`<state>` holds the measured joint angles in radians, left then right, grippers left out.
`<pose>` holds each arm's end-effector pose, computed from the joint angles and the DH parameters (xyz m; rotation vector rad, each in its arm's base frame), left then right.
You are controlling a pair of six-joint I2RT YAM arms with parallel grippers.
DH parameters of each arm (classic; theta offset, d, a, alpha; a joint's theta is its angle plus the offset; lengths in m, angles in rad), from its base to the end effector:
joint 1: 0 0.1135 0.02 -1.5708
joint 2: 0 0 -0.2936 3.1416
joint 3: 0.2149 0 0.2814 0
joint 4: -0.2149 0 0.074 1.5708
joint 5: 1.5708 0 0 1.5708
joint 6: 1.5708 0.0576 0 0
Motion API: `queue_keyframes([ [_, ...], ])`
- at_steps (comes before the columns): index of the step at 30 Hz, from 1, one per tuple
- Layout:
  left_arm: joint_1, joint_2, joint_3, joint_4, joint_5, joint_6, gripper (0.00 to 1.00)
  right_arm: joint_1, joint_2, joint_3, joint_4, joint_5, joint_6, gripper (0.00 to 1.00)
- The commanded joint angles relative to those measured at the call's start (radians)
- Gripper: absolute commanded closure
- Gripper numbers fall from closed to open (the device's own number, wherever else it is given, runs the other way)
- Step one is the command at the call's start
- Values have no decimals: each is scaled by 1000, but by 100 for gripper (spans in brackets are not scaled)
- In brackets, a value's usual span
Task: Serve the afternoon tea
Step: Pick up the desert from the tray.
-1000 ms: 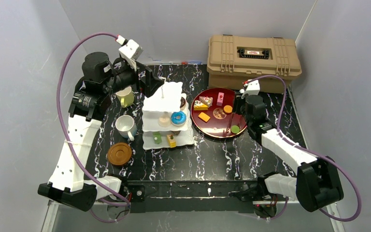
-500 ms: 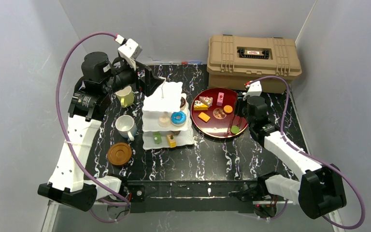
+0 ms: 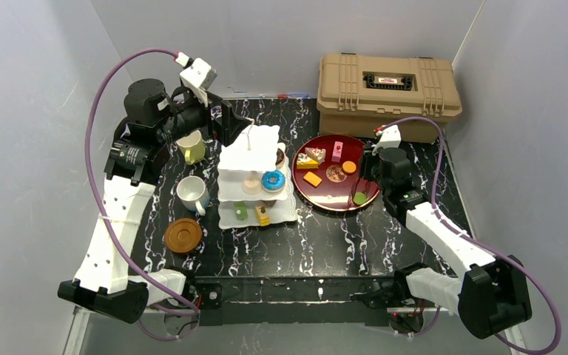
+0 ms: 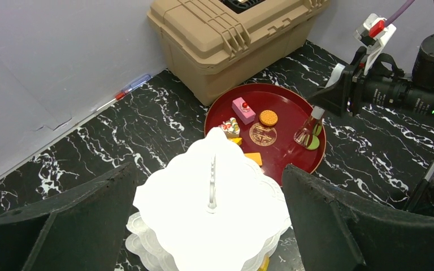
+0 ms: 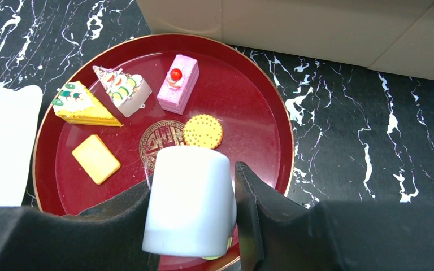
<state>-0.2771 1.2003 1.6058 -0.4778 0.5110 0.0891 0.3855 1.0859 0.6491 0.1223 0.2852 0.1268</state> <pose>0.2487 -0.1000 0.5418 0.6806 1.5182 -0.5616 0.2661 0.0905 0.2713 -0.0476 1.8724 0.0841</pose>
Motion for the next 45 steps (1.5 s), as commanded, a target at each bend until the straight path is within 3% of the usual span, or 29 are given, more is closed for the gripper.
queue_keyframes([
  [1, -3, -22, 38, 12, -10, 0, 2, -6, 6, 40, 21, -10, -6, 66],
  [5, -3, -19, 41, 13, -11, 0, 2, -7, 6, 82, 25, -15, -24, 73],
  [14, -3, -19, 36, 15, -48, -9, 2, -4, 17, 363, -37, -143, -27, 76],
  [23, -3, -35, 2, 24, -102, -8, 2, 60, 66, 662, -24, -330, 92, 77],
  [27, -3, -37, -3, 28, -115, -9, 2, 156, 109, 759, -30, -328, 106, 77],
  [36, -3, -40, -2, 30, -154, -4, 2, 480, 232, 915, -48, -162, 3, 77],
  [45, -2, -48, -10, 33, -179, 3, 2, 613, 299, 993, -62, -102, -47, 78],
])
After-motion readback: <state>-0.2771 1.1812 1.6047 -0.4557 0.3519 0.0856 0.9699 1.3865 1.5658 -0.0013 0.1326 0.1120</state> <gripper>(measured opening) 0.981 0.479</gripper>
